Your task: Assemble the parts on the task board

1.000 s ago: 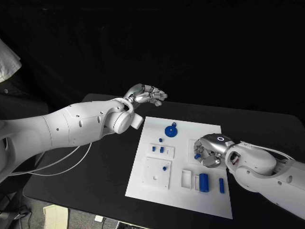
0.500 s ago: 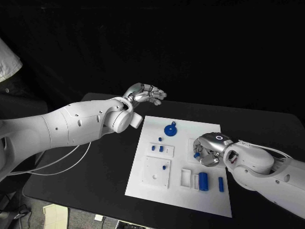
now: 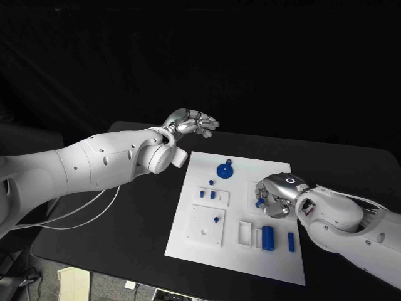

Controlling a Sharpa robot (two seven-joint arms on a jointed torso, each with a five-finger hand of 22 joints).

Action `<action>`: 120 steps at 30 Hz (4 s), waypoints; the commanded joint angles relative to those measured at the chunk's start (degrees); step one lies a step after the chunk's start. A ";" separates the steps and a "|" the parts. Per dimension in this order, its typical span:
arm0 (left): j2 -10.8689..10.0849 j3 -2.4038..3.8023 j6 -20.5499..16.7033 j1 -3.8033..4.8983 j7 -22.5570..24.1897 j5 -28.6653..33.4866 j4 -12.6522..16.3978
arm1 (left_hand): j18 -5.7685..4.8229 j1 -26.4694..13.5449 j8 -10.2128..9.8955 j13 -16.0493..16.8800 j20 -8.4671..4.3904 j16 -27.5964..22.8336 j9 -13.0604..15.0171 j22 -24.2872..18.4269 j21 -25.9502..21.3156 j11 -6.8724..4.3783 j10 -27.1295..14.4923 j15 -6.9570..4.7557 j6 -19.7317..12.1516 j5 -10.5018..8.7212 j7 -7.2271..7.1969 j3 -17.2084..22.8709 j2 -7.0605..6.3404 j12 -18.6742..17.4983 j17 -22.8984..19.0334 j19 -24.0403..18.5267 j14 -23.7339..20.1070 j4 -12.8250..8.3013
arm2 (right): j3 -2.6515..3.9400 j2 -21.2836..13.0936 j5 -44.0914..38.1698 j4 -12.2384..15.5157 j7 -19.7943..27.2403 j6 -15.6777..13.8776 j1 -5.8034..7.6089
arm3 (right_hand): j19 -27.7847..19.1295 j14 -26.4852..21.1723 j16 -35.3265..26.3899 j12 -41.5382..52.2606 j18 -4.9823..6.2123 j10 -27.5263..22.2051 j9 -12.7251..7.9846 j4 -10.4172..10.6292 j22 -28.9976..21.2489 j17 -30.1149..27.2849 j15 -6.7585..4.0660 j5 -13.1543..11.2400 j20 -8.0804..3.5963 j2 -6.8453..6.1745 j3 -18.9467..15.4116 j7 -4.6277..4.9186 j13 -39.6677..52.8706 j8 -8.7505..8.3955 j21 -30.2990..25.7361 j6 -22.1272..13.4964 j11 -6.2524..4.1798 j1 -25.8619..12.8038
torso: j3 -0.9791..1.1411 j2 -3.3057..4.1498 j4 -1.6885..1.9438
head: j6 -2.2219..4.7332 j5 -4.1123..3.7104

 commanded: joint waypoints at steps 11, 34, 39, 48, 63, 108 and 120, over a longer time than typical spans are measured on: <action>0.24 0.03 0.05 -0.01 0.01 0.28 -0.20 | 0.65 -0.44 -0.03 -0.12 0.04 -0.33 -0.08 0.12 -0.33 0.36 -0.05 0.04 -0.52 0.17 1.10 -0.16 -0.12 -0.20 0.16 0.31 0.34 0.43 | 3.58 -2.83 -0.36 6.13 -0.91 -1.31 -0.05 | 0.69 0.16 0.43 0.27 3.98 0.86 1.03 -0.26 1.02 0.15 -0.49 -0.25 -0.09 0.53 0.74 -0.29 0.40 0.34 0.46 0.96 -0.17 -0.26 | 0.00 -0.01 -0.13 | 0.24 0.23; 1.68 0.01 0.03 -0.05 -0.28 0.29 -1.42 | 0.62 -0.52 0.02 -0.12 0.06 -0.48 -0.09 0.19 -0.46 0.37 -0.06 0.07 -0.57 0.17 1.12 -0.17 -0.14 -0.28 0.28 0.24 0.25 0.51 | 3.85 8.12 -1.72 7.77 0.43 -1.00 -4.32 | 0.68 0.16 0.45 0.26 3.98 1.02 1.17 -0.49 1.01 0.20 -0.56 -0.25 -0.16 0.59 0.98 -0.36 0.62 0.35 0.60 1.09 -0.25 -0.34 | -0.16 -0.18 -0.06 | 0.64 2.07; 1.94 0.01 0.07 -0.04 -0.30 0.34 -1.51 | 0.61 -0.52 0.04 -0.12 0.06 -0.50 -0.08 0.21 -0.48 0.37 -0.05 0.07 -0.56 0.17 1.12 -0.17 -0.14 -0.29 0.30 0.22 0.25 0.51 | 2.98 9.92 -2.42 6.70 0.48 -0.71 -4.98 | 0.66 0.15 0.44 0.24 3.98 1.01 1.19 -0.55 1.00 0.20 -0.57 -0.25 -0.17 0.62 1.02 -0.36 0.65 0.34 0.62 1.08 -0.25 -0.35 | -0.19 -0.07 -0.04 | 0.44 2.53; 2.23 0.02 0.19 -0.03 -0.31 0.42 -1.35 | 0.60 -0.53 0.06 -0.12 0.07 -0.53 -0.08 0.23 -0.51 0.37 -0.04 0.08 -0.56 0.17 1.11 -0.17 -0.13 -0.30 0.34 0.21 0.25 0.53 | 1.44 12.74 -4.42 3.51 0.83 -0.47 -6.23 | 0.62 0.14 0.43 0.20 3.98 1.02 1.23 -0.73 1.00 0.21 -0.57 -0.25 -0.20 0.63 1.13 -0.36 0.72 0.31 0.65 1.09 -0.26 -0.33 | -0.09 0.03 0.06 | 0.15 3.39; 2.42 0.02 0.36 -0.03 -0.41 0.51 -1.19 | 0.59 -0.63 0.09 -0.11 0.08 -0.59 -0.08 0.29 -0.57 0.38 -0.03 0.09 -0.59 0.17 1.12 -0.18 -0.05 -0.34 0.42 0.20 0.25 0.65 | 0.79 13.51 -3.58 2.20 1.08 0.95 -7.24 | 0.56 0.13 0.42 0.14 3.98 1.00 1.27 -0.87 0.99 0.22 -0.56 -0.25 -0.20 0.74 1.22 -0.33 0.81 0.25 0.69 1.04 -0.24 -0.43 | -0.02 0.02 -0.05 | -0.33 4.16; 2.00 0.02 0.44 -0.01 -0.55 -0.06 -0.90 | 0.59 -0.67 0.15 -0.12 0.09 -0.76 -0.10 0.43 -0.72 0.40 -0.06 0.10 -0.68 0.17 1.13 -0.15 -0.07 -0.46 0.63 0.18 0.24 0.75 | 0.11 13.96 -8.85 2.13 -0.78 2.95 -7.32 | 0.53 0.18 0.48 0.01 3.98 1.15 1.54 -1.68 0.99 0.32 -0.60 -0.25 -0.31 0.95 1.53 -0.38 1.23 0.21 0.97 1.20 -0.29 -0.54 | -0.02 0.00 -0.15 | -0.51 4.05; 2.05 0.02 0.49 -0.01 -0.60 -0.06 -0.91 | 0.59 -0.68 0.17 -0.12 0.09 -0.80 -0.11 0.46 -0.75 0.41 -0.06 0.10 -0.70 0.17 1.13 -0.15 -0.10 -0.49 0.68 0.18 0.24 0.78 | -1.14 14.70 -13.00 3.24 -2.50 4.84 -7.16 | 0.45 0.17 0.50 0.01 3.98 1.30 1.66 -1.87 0.99 0.37 -0.64 -0.25 -0.30 0.74 1.73 -0.45 1.41 0.24 1.06 1.40 -0.33 -0.53 | -0.05 -0.01 -0.07 | -0.54 3.95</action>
